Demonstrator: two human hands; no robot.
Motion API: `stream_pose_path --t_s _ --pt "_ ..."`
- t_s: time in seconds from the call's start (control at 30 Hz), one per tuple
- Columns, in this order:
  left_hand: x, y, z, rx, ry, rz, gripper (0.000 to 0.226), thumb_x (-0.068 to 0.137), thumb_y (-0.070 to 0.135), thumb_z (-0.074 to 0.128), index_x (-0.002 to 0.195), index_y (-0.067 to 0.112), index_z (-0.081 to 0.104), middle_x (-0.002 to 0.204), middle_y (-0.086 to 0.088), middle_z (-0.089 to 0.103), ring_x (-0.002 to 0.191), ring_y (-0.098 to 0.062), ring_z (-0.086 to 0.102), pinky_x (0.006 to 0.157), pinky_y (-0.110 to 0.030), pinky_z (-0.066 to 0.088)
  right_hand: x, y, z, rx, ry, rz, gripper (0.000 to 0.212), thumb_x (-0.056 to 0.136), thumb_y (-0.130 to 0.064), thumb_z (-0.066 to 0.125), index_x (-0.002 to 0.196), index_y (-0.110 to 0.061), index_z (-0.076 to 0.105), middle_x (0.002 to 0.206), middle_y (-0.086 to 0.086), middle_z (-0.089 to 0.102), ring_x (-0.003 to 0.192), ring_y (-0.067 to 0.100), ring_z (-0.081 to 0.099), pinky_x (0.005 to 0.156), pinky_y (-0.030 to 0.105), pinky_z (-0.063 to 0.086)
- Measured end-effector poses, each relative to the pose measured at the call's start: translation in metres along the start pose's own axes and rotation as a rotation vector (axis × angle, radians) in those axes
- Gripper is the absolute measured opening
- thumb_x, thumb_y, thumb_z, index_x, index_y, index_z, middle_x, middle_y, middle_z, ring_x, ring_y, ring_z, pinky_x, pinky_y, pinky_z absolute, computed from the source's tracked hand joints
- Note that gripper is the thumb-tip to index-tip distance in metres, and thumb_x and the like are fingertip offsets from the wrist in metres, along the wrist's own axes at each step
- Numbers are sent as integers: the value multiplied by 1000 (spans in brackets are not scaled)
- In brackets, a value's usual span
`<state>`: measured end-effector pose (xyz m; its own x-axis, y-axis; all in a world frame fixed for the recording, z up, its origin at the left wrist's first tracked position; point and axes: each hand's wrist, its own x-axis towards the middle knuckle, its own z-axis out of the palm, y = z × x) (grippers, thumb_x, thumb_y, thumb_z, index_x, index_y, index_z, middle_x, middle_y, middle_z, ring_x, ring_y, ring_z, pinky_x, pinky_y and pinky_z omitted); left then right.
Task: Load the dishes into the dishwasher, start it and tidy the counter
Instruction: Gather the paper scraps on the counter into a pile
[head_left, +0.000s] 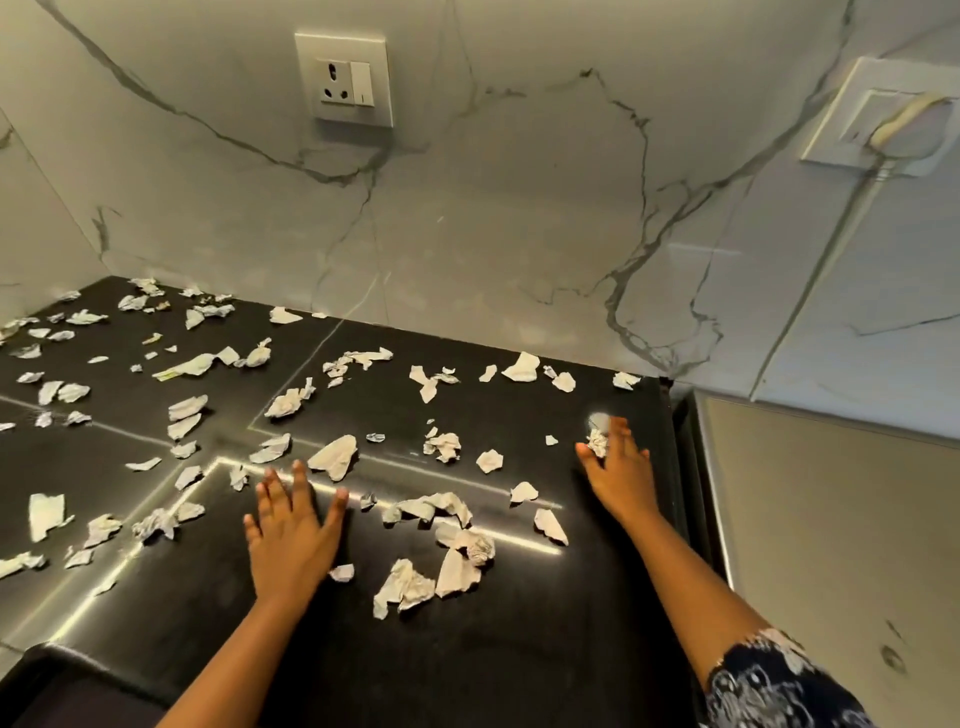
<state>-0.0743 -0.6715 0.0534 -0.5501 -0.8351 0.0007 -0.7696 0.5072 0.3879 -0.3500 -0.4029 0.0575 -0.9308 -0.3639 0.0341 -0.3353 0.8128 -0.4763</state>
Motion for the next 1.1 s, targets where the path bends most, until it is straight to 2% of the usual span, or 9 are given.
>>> stream_pose_path --t_s 0.17,0.27,0.33,0.47,0.63,0.83,0.93,1.0,1.1 --pt "13 -1 6 87 -119 231 80 84 77 13 151 33 8 159 11 2 146 -10 -3 117 -44 -2 1 -55 20 -156 -282 -359 80 87 -67 23 151 -20 10 158 -1 11 146 13 6 117 39 -1" --pt "11 -4 4 -40 -184 426 85 75 85 6 148 42 10 156 19 3 144 -3 -4 116 -39 -6 -6 -61 13 199 -405 -435 75 86 -63 29 149 -24 19 155 -2 19 144 11 13 117 36 4" --pt "14 -6 2 -260 -79 357 76 79 77 21 146 42 22 155 19 10 144 -5 4 115 -44 -3 10 -43 6 478 -231 -309 54 94 -37 48 144 -18 34 152 2 28 142 16 22 117 34 15" --pt "30 -2 2 -265 49 132 63 92 62 33 148 33 26 159 6 10 146 -16 12 116 -54 5 78 1 -10 335 92 28 54 92 -25 56 140 -6 37 152 15 24 141 30 24 115 38 21" --pt "35 7 9 72 -34 103 76 86 71 14 151 31 16 160 1 8 147 -16 1 117 -48 2 133 -4 -7 176 -53 23 58 94 -38 49 142 -9 34 148 17 33 135 35 32 111 43 28" --pt "31 3 9 100 -65 193 91 74 79 0 151 32 10 158 10 2 144 -7 -5 117 -45 -3 119 -64 22 -33 -302 -406 57 96 -43 44 145 -18 31 153 5 29 142 22 23 116 42 11" --pt "28 2 5 50 -101 275 96 72 84 -2 150 30 15 157 12 6 142 -3 -4 118 -42 -3 107 -77 21 381 -584 -355 42 98 -35 42 136 -17 48 145 -4 41 140 11 27 116 33 14" --pt "27 2 4 -36 -36 236 89 78 81 6 149 30 22 157 11 11 143 -4 1 117 -43 -5 107 -78 17 764 -471 -187 36 97 -32 45 125 -15 58 131 -8 51 131 10 40 106 23 28" --pt "30 4 2 -104 171 -45 66 94 59 33 150 25 22 159 0 10 147 -18 1 115 -53 -5 127 -84 20 682 -255 -91 37 96 -37 46 127 -18 55 131 -2 54 127 17 46 99 23 33"
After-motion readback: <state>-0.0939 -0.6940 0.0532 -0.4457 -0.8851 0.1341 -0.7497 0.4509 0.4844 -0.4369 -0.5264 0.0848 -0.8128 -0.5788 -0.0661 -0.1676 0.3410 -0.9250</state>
